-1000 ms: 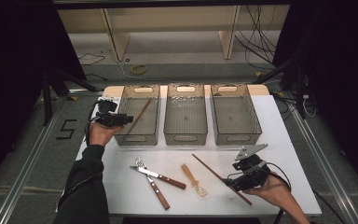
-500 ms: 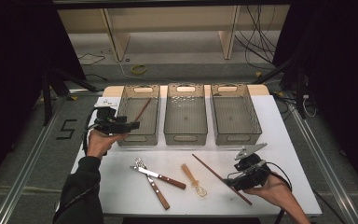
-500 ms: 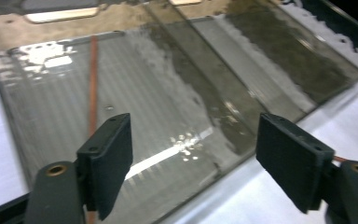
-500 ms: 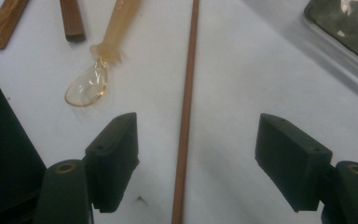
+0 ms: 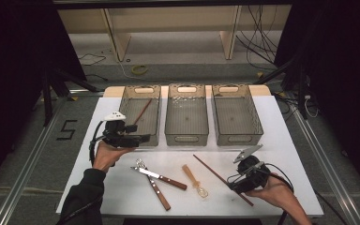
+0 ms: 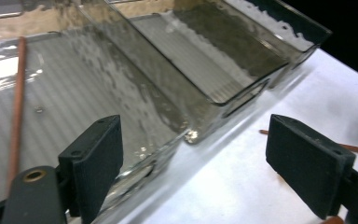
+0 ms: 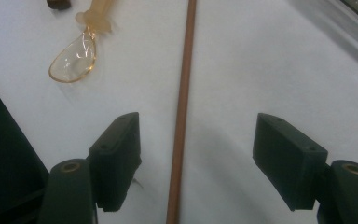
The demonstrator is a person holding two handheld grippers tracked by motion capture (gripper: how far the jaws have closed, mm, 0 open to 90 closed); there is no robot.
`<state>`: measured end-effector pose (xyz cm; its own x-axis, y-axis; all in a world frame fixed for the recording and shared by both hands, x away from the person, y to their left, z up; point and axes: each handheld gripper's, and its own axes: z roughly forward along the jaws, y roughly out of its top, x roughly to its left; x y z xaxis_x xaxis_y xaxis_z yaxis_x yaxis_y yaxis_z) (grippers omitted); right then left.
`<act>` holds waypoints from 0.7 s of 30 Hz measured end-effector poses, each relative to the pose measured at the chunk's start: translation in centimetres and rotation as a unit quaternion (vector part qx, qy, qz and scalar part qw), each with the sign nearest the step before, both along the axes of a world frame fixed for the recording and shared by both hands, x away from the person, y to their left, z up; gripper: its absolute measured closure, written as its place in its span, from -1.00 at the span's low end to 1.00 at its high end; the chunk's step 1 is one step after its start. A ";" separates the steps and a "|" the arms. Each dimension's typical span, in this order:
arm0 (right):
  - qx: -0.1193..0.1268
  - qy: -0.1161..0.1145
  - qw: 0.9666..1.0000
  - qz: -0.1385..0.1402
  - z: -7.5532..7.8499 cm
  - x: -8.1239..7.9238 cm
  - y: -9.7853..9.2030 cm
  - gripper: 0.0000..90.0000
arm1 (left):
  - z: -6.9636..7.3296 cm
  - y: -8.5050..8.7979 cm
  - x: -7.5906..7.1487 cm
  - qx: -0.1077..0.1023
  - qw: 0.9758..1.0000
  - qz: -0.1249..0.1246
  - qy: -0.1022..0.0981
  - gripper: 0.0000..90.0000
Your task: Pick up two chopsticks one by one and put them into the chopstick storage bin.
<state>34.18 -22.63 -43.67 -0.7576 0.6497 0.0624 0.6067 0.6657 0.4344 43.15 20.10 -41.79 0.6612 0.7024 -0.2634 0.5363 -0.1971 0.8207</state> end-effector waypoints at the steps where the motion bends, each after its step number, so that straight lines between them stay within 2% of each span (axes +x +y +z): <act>1: -0.003 0.001 1.000 -0.001 0.0 0.0 0.0 -0.26 | 0.0 -0.1 -0.2 -0.002 1.000 0.000 -0.003 -0.60; 5: -0.016 0.007 1.000 0.001 -0.3 0.0 0.1 -0.22 | 0.1 -0.5 -1.0 -0.012 1.000 -0.009 -0.007 -0.62; 13: -0.040 0.018 0.999 0.017 -0.7 0.0 0.5 -0.08 | 0.1 -1.3 -2.5 0.000 0.999 -0.025 -0.020 -0.63; 21: -0.069 0.030 0.997 0.031 -1.1 -0.2 0.9 0.21 | -0.2 -2.4 -3.7 0.004 0.999 -0.042 -0.029 -0.64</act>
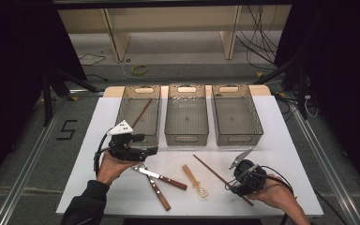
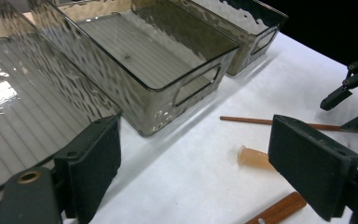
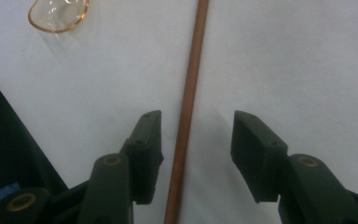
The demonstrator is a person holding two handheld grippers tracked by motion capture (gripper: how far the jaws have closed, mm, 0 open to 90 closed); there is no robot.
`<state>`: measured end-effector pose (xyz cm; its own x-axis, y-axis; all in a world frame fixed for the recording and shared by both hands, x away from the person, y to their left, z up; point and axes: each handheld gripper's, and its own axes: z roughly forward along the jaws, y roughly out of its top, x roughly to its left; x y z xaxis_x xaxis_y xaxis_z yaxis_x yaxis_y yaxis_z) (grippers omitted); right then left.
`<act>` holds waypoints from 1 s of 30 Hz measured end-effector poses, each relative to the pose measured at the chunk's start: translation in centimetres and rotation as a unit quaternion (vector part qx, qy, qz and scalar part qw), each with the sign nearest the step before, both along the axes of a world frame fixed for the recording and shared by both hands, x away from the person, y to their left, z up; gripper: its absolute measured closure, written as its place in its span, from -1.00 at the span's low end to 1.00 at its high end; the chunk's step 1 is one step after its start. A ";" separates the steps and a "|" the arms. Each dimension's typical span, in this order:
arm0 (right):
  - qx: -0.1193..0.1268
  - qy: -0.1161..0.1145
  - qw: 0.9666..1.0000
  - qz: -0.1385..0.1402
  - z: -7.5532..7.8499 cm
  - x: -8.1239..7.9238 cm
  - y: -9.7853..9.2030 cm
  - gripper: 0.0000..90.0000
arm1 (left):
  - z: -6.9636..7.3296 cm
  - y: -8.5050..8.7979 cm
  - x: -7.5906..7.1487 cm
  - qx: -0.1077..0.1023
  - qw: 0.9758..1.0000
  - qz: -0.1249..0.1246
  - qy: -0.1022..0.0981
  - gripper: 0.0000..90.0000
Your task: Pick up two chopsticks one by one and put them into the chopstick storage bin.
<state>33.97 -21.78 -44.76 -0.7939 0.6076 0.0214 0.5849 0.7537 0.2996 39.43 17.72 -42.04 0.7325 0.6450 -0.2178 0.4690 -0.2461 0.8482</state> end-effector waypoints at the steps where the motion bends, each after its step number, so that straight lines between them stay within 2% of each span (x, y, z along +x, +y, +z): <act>1: -0.003 0.002 1.000 0.001 0.0 0.0 0.1 0.25 | 0.0 -0.1 -0.1 0.001 1.000 -0.003 0.000 -0.64; 12: -0.033 0.018 0.999 0.017 -0.6 -0.2 0.3 0.58 | -0.8 -0.5 -1.3 -0.002 1.000 -0.011 -0.002 -0.64; 17: -0.042 0.022 0.999 0.023 -0.7 -0.1 0.5 0.69 | -0.9 -0.7 -1.7 0.006 1.000 -0.017 -0.003 -0.64; 21: -0.047 0.020 0.998 0.027 -0.7 0.0 0.6 0.76 | -1.0 -0.8 -1.9 0.010 1.000 -0.019 -0.002 -0.64; 30: -0.063 0.033 0.997 0.024 -0.7 0.3 1.0 0.83 | -1.1 -0.9 -2.0 0.014 1.000 -0.022 -0.002 -0.64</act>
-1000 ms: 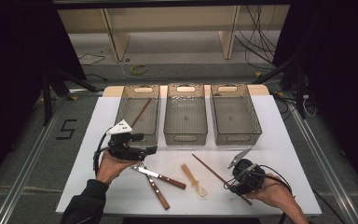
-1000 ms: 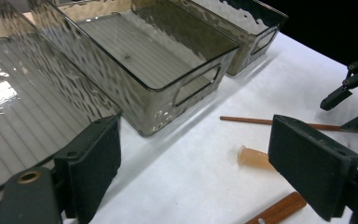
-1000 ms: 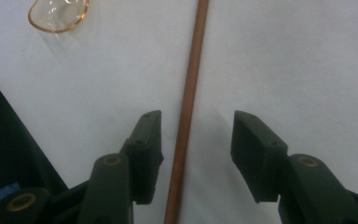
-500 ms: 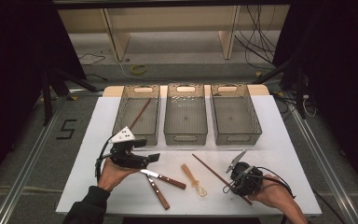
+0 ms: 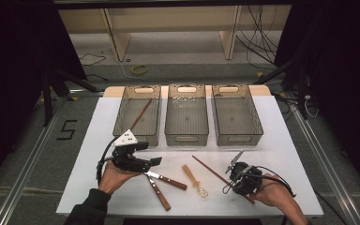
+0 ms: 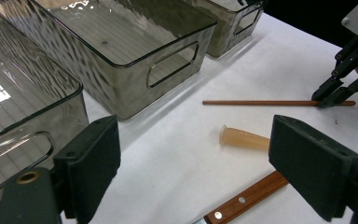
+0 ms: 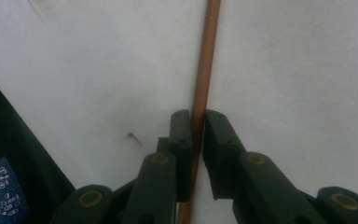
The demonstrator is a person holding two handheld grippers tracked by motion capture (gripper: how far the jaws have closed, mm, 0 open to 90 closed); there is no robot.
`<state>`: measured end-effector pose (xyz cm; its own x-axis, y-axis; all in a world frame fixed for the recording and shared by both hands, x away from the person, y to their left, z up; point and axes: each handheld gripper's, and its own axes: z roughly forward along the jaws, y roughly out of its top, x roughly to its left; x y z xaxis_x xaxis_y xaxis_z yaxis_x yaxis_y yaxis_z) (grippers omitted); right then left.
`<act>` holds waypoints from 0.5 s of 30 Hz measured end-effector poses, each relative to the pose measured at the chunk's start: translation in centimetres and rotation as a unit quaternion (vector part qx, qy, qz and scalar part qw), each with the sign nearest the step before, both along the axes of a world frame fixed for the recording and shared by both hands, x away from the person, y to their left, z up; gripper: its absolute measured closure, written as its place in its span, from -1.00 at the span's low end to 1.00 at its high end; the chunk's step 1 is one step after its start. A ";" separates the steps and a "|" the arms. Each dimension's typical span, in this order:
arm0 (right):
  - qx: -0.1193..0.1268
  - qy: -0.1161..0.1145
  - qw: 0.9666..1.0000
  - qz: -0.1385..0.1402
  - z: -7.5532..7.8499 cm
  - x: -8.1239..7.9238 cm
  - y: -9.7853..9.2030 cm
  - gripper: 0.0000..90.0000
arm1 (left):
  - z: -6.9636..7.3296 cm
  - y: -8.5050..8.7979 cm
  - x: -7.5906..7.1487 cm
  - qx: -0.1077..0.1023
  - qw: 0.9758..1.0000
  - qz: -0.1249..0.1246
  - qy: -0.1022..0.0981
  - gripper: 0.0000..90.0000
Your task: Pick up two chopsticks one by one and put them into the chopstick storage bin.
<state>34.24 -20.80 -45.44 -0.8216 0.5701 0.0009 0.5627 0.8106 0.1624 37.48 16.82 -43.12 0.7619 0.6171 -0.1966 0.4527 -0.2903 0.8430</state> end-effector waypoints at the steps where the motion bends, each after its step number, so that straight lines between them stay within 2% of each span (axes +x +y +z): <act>1: -0.004 0.002 1.000 -0.001 0.0 0.1 0.1 0.84 | 0.0 0.0 0.0 -0.001 1.000 0.000 0.000 -0.64; 9: -0.014 0.006 1.000 0.006 0.0 0.2 0.3 0.88 | -0.1 -0.2 -0.1 0.002 1.000 -0.003 -0.001 -0.64; 11: -0.012 0.004 1.000 0.016 0.1 0.3 0.2 0.88 | -0.1 -0.3 0.0 0.005 1.000 -0.007 -0.001 -0.64; 15: 0.000 -0.002 1.000 0.009 0.5 0.4 -0.2 0.88 | -0.2 -0.5 0.0 0.004 1.000 -0.009 0.000 -0.64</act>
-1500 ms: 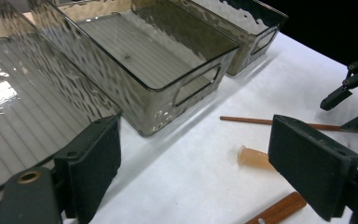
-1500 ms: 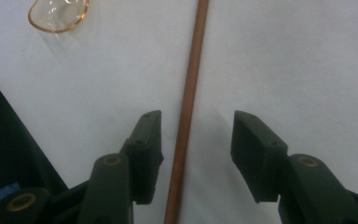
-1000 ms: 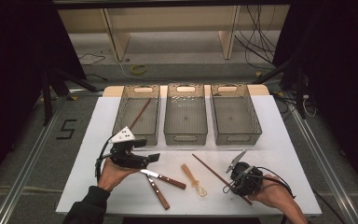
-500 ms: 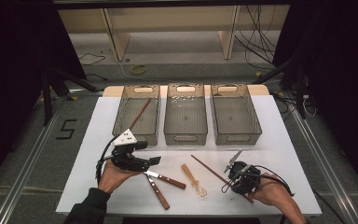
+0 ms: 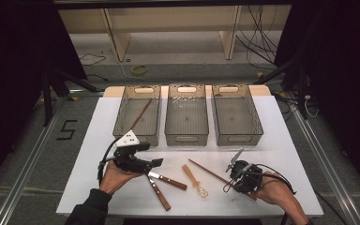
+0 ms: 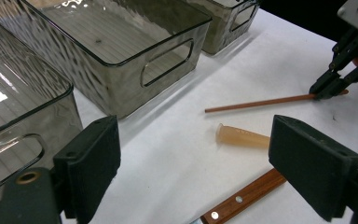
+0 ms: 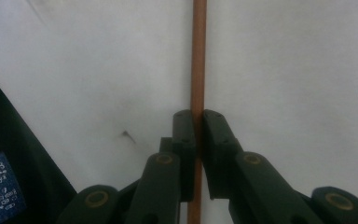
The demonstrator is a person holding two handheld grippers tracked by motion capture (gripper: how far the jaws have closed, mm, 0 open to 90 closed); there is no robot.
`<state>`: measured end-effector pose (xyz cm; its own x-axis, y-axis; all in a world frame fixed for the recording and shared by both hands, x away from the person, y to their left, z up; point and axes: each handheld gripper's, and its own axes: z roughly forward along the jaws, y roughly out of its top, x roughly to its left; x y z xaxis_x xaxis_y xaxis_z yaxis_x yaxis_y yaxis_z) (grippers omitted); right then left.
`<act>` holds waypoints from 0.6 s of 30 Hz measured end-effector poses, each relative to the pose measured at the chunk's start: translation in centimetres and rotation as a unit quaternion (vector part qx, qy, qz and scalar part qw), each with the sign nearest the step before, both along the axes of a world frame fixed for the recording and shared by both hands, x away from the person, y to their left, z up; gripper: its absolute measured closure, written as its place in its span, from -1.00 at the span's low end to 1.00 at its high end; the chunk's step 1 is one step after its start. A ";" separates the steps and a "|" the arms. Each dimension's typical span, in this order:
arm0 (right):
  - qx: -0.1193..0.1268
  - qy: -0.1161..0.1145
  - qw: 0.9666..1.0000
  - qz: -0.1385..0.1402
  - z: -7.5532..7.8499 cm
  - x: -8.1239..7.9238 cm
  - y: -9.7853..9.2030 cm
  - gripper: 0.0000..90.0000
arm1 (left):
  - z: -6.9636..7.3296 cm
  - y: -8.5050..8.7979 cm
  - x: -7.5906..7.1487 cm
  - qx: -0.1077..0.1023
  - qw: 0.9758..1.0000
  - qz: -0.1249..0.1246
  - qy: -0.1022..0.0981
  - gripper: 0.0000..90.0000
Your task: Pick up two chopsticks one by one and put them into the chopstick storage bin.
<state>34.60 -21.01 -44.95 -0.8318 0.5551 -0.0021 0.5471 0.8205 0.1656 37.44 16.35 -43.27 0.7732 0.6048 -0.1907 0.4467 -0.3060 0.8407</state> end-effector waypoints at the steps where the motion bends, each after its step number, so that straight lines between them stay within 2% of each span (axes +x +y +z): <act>1: 0.005 -0.004 1.000 0.002 0.3 0.0 -0.1 0.88 | 0.0 -0.1 0.0 0.001 1.000 -0.002 0.000 -0.64; 5: 0.020 -0.021 1.000 0.011 1.5 -0.1 -0.2 0.88 | 0.0 -0.4 0.0 0.004 1.000 -0.011 -0.002 -0.64; 11: 0.025 -0.047 0.997 0.054 2.9 -0.5 0.5 0.88 | 0.2 -1.1 -0.1 0.011 1.000 -0.029 -0.002 -0.64; 16: 0.024 -0.055 0.995 0.079 3.5 -1.1 1.6 0.88 | 0.5 -1.8 -0.3 0.022 0.999 -0.046 -0.005 -0.63; 18: 0.023 -0.055 0.994 0.086 3.5 -1.3 2.1 0.88 | 0.7 -2.2 -0.4 0.035 0.998 -0.054 -0.010 -0.63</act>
